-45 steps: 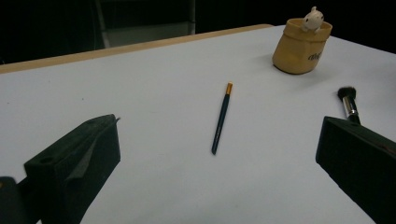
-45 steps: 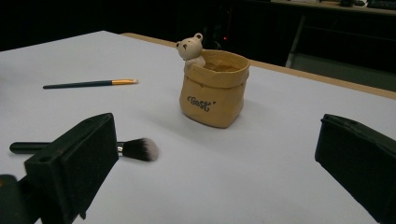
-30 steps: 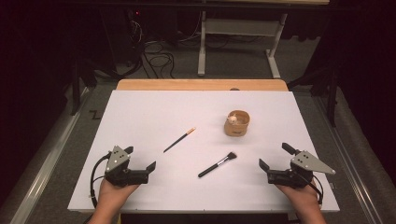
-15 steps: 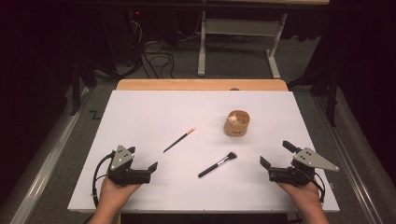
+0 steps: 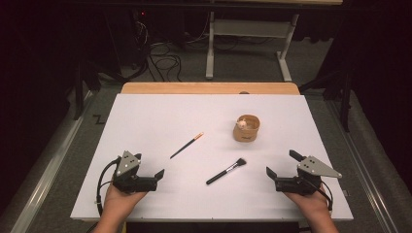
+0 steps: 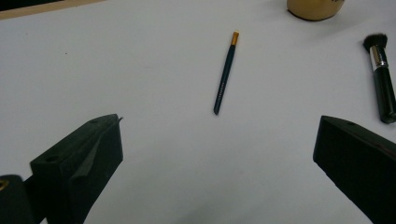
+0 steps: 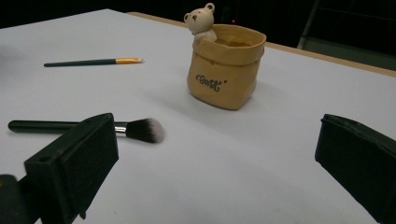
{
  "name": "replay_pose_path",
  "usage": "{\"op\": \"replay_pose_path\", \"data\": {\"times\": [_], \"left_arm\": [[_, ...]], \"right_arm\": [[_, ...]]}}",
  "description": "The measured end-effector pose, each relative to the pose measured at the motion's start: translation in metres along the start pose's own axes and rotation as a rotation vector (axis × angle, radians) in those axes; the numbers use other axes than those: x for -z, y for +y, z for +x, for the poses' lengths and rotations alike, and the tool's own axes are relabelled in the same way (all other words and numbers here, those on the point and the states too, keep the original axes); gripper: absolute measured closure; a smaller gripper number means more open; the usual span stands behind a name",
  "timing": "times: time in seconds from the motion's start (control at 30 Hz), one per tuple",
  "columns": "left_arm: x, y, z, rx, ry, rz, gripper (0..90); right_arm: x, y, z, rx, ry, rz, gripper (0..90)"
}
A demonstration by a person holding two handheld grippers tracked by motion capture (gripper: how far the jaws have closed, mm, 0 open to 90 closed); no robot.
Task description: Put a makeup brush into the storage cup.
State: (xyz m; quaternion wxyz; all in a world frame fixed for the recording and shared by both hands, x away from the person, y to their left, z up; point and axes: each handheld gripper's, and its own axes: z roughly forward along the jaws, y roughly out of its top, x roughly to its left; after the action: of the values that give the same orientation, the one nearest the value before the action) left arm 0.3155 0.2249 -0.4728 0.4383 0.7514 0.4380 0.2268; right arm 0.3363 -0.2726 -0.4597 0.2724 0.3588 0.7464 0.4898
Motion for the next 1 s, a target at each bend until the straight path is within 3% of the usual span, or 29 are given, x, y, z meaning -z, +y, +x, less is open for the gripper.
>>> {"op": "replay_pose_path", "data": {"times": [0.33, 0.73, 0.8, 1.0], "left_arm": [[-0.002, 0.005, 0.002, 0.001, 0.009, 0.053, 2.3], [-0.005, 0.017, 0.005, 0.044, 0.001, 0.123, 0.7], [-0.003, 0.020, 0.004, 0.031, 0.012, 0.118, 0.6], [-0.004, 0.028, 0.002, -0.018, 0.024, 0.178, 0.3]], "right_arm": [[0.001, -0.006, 0.007, 0.031, 0.014, 0.007, 0.3], [0.003, 0.002, 0.003, 0.006, 0.048, -0.062, 0.2], [0.003, 0.003, 0.003, 0.002, 0.052, -0.068, 0.2], [0.006, 0.003, 0.006, -0.005, 0.056, -0.073, 0.3]]}}
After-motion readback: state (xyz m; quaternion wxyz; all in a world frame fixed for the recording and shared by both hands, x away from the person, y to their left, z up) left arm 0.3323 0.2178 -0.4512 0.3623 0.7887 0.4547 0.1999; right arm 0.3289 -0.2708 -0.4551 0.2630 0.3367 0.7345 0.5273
